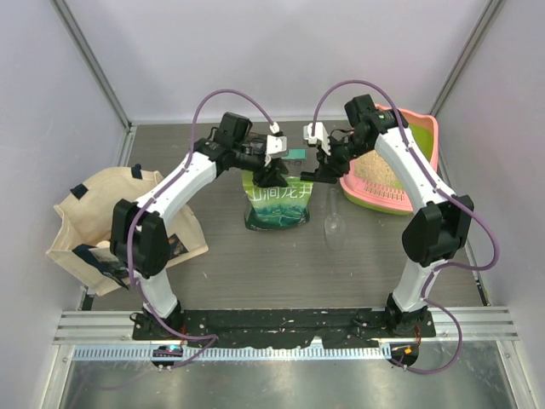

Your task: Fill the litter box with clean litter

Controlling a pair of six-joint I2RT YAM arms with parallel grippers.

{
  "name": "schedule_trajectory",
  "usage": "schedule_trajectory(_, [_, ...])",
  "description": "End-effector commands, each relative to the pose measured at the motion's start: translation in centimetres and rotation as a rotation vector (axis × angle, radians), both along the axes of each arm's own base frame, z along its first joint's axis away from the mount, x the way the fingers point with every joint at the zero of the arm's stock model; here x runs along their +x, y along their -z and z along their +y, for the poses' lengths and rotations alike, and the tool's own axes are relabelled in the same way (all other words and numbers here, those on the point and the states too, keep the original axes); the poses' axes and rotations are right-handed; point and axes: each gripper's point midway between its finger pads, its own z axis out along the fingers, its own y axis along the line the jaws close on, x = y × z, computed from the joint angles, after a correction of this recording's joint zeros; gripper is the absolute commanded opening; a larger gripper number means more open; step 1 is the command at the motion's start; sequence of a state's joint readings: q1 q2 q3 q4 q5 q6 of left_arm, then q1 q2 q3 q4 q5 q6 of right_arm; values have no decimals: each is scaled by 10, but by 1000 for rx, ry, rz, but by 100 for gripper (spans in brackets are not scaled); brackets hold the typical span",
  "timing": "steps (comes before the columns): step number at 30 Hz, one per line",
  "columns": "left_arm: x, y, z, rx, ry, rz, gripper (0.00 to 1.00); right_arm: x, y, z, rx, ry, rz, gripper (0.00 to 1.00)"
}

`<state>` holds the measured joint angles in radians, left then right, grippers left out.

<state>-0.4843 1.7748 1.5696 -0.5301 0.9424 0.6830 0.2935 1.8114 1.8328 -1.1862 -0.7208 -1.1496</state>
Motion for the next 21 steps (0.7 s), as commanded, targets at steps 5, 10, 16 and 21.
schedule_trajectory(5, [-9,8,-13,1,93,28,45,-15,11,7,-19,-54,75,1])
schedule_trajectory(10, [-8,20,-17,14,106,39,44,-17,17,7,-26,-41,118,2])
schedule_trajectory(16, [-5,30,-22,16,105,82,32,-19,14,6,-25,-28,138,2])
schedule_trajectory(21, [-6,30,-25,5,102,116,15,-4,-2,-2,1,47,111,2])
